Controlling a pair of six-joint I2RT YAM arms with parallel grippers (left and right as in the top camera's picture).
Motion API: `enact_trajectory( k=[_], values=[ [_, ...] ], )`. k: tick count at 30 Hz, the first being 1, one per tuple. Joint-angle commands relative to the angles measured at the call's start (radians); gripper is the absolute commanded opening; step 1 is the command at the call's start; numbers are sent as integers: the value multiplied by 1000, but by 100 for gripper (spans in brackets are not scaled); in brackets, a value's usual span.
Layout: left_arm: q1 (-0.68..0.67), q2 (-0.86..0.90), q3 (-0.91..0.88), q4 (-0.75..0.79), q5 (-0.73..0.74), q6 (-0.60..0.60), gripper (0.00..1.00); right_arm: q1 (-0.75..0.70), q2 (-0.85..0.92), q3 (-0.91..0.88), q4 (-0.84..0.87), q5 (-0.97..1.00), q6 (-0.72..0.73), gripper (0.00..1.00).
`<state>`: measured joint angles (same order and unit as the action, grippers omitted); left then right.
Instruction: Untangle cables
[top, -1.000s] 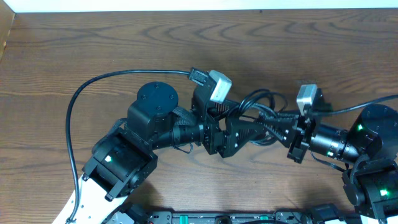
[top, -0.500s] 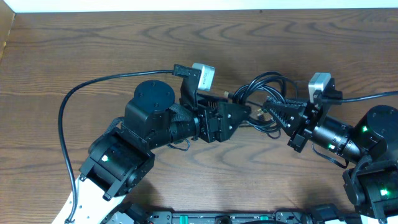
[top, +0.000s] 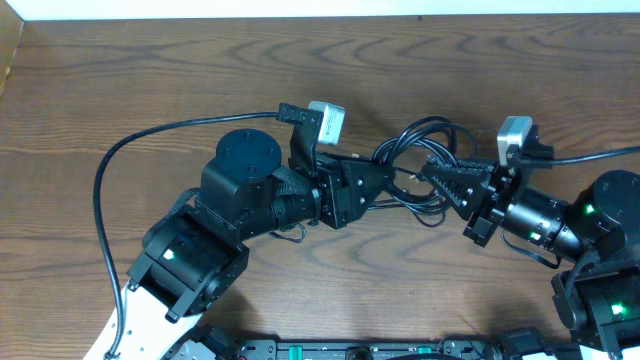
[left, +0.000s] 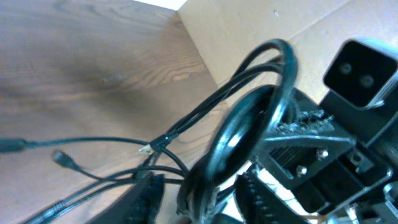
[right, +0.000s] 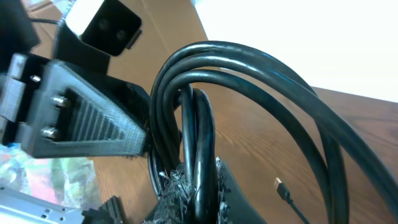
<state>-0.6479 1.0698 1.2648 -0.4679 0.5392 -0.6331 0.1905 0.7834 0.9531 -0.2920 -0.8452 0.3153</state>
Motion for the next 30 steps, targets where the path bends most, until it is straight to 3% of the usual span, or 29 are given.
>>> enact_trajectory(
  k=[1, 4, 15, 17, 20, 22, 26, 30],
  values=[
    [4, -12, 35, 2, -9, 11, 28, -6, -6, 1, 23, -42, 30, 1],
    [4, -12, 35, 2, -9, 11, 8, -6, -6, 1, 22, -45, 29, 1],
    [4, -12, 35, 2, -10, 40, 7, -6, -6, 0, 18, -52, 28, 1],
    [5, -12, 35, 2, -11, 66, 8, -6, -6, 0, 9, -51, 26, 13],
    [4, -13, 35, -2, -48, 101, 8, -6, -6, 0, -41, -50, -20, 50],
    [4, -13, 35, -11, -79, 140, 7, -6, -6, 0, -92, -24, -51, 66],
    [4, -13, 35, -34, -88, 251, 7, -6, -6, 0, -211, 89, -108, 82],
    [4, -13, 35, -90, -88, 363, 7, -6, -6, 0, -279, 142, -218, 83]
  ],
)
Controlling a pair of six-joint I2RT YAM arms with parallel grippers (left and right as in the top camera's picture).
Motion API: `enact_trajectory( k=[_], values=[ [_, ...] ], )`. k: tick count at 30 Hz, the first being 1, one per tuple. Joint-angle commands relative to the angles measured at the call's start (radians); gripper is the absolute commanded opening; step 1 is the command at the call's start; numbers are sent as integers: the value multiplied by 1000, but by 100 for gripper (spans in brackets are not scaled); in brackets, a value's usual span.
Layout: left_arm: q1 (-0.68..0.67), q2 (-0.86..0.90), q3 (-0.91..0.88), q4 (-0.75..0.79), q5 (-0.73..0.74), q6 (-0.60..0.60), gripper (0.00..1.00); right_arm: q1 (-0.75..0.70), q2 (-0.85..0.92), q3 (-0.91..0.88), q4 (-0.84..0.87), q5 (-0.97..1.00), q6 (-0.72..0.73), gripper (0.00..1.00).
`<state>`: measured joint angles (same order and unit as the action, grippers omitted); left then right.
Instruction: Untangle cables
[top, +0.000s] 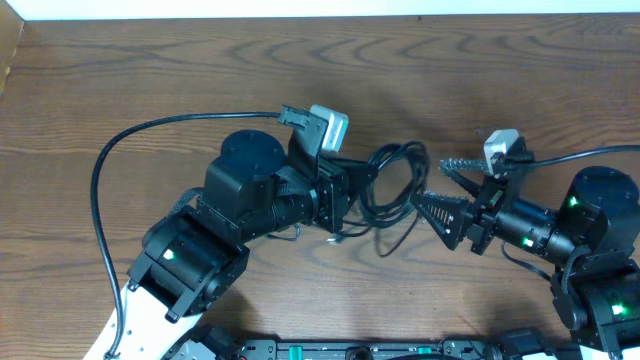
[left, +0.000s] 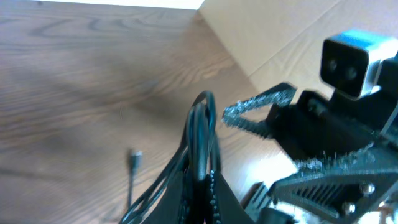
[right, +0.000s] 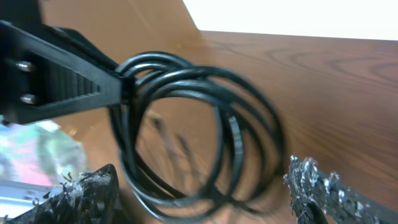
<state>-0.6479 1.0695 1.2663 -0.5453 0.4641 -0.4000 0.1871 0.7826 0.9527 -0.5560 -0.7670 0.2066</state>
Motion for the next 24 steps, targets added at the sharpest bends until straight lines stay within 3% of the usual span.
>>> enact_trajectory(
  k=[1, 13, 21, 24],
  values=[
    [4, -13, 34, -23, -13, 146, 8, -3, -6, 1, -24, 66, -143, 83],
    [3, -13, 34, -69, 158, 303, 7, -2, -6, 1, -24, 82, -580, 86],
    [2, -13, 34, -67, 211, 303, 7, -2, -6, 1, 62, -32, -631, 88],
    [1, -13, 34, -42, 254, 303, 8, -2, -6, 1, 81, -81, -631, 80]
  ],
)
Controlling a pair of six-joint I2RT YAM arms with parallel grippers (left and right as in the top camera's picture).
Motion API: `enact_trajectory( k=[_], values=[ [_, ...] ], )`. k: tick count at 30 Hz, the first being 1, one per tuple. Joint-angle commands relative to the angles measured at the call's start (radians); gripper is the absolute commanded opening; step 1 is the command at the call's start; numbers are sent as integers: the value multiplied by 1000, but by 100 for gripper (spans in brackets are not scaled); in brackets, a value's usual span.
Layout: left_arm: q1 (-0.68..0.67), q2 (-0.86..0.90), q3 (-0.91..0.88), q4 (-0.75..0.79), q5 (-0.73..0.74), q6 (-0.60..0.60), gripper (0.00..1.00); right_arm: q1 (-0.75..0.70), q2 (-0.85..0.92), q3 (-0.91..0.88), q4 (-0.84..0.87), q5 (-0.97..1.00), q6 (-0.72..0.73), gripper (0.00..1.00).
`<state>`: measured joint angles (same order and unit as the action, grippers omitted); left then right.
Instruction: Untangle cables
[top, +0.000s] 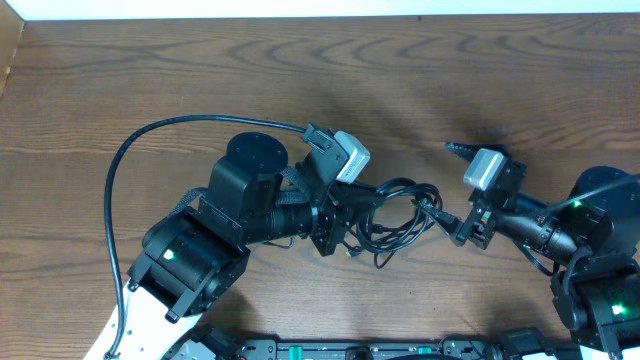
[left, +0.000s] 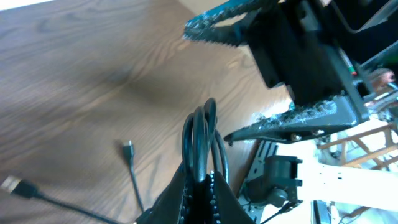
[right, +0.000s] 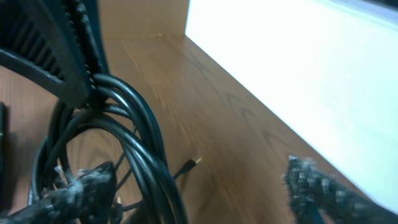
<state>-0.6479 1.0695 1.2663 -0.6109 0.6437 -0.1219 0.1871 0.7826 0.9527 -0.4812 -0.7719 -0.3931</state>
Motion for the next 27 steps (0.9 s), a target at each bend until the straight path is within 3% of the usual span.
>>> enact_trajectory(
  k=[1, 4, 6, 11, 13, 18, 21, 25, 27],
  values=[
    [1, -13, 34, 38, 92, 25, 7, -2, -6, 1, 6, -96, -31, 80],
    [1, -12, 34, 91, 141, 24, 7, -2, -6, 1, -14, -167, -31, 77],
    [1, -12, 34, 119, 154, 24, 7, -2, -6, 1, -37, -185, -31, 66],
    [2, -12, 34, 150, 156, 24, 8, -2, -6, 1, -57, -184, -31, 2],
    [2, -12, 34, 148, 136, 13, 7, -2, -6, 1, -57, -183, -30, 1],
    [2, -12, 34, 112, -105, -227, 8, -2, -6, 1, -50, -42, 78, 1],
    [2, -12, 34, 111, -114, -280, 8, -3, -6, 1, -49, 87, 191, 1],
    [2, -12, 34, 112, -114, -401, 56, -3, -6, 1, -32, 215, 353, 1],
    [2, -12, 34, 111, -114, -479, 63, -2, -6, 1, -10, 221, 402, 1]
  ],
)
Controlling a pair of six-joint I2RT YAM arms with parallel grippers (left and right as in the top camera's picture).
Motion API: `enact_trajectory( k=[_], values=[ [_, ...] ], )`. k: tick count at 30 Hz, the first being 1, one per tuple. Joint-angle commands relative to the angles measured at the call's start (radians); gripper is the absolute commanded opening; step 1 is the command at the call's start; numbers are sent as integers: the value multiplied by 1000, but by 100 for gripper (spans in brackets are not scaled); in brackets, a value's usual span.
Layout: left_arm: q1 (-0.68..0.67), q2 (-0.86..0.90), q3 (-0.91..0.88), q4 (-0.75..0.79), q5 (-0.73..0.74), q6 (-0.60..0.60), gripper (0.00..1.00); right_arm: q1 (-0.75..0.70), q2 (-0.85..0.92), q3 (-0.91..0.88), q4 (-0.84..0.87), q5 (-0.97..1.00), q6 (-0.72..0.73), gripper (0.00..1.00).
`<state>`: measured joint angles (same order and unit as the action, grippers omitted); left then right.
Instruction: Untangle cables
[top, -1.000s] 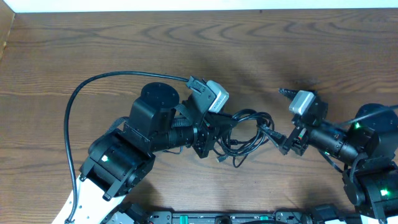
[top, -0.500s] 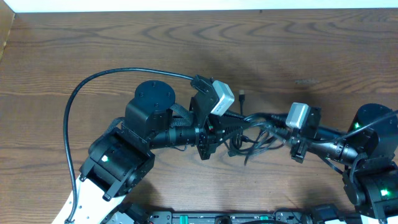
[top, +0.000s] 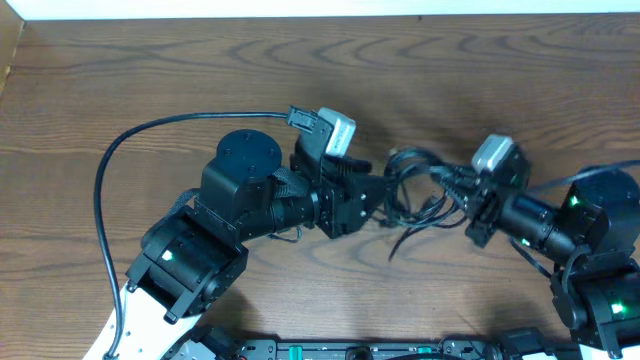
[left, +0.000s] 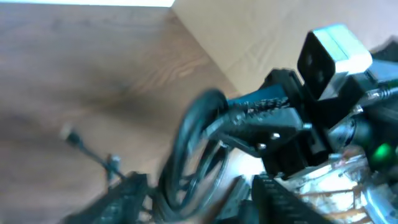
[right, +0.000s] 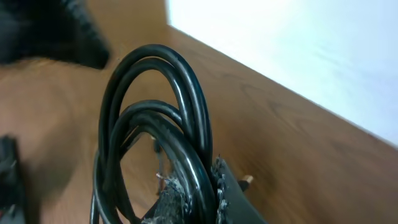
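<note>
A bundle of black cable loops (top: 412, 185) hangs between my two grippers above the wooden table (top: 200, 60). My right gripper (top: 452, 186) is shut on the loops, which rise from between its fingers in the right wrist view (right: 158, 118). My left gripper (top: 385, 196) is open, its fingers wide apart on either side of the blurred loops (left: 189, 146). Thin loose ends (top: 400, 240) trail down from the bundle, and a small plug (right: 247, 180) lies on the wood below.
My left arm's own black lead (top: 150, 135) arcs over the left half of the table. A small connector on a thin wire (left: 69, 134) lies on the wood. The table's far edge meets a white wall (top: 320, 8).
My right gripper was open beside the bundle and is now shut on it. My left gripper was shut on the loops and now stands open. The bundle sits slightly farther back and to the right.
First both grippers met at the bundle, the right shut on it. Then the right was open and apart while the left held the loops. Later the left held them lower with the right close by. Now the right holds and the left is open.
</note>
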<state>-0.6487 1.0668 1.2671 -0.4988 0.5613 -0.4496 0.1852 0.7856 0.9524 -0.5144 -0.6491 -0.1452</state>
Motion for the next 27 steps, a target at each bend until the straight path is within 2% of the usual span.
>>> enact_trajectory(
  k=[1, 5, 8, 16, 24, 27],
  values=[
    [2, -9, 33, -1, -31, -197, 67, 0, -9, 1, 36, 98, 177, 1],
    [2, -9, 33, -1, -14, -335, 84, 0, -9, 1, 96, 114, 298, 1],
    [1, -9, 33, -1, 25, -379, 89, 0, -9, 1, 139, 131, 389, 1],
    [1, 10, 33, 4, 54, -475, 95, 0, -9, 1, 273, 135, 558, 1],
    [-2, 84, 33, 78, 61, -615, 95, 0, -8, 1, 361, 135, 627, 1],
    [-33, 113, 33, 138, 68, -630, 95, 0, -8, 1, 369, 147, 627, 1]
  ],
)
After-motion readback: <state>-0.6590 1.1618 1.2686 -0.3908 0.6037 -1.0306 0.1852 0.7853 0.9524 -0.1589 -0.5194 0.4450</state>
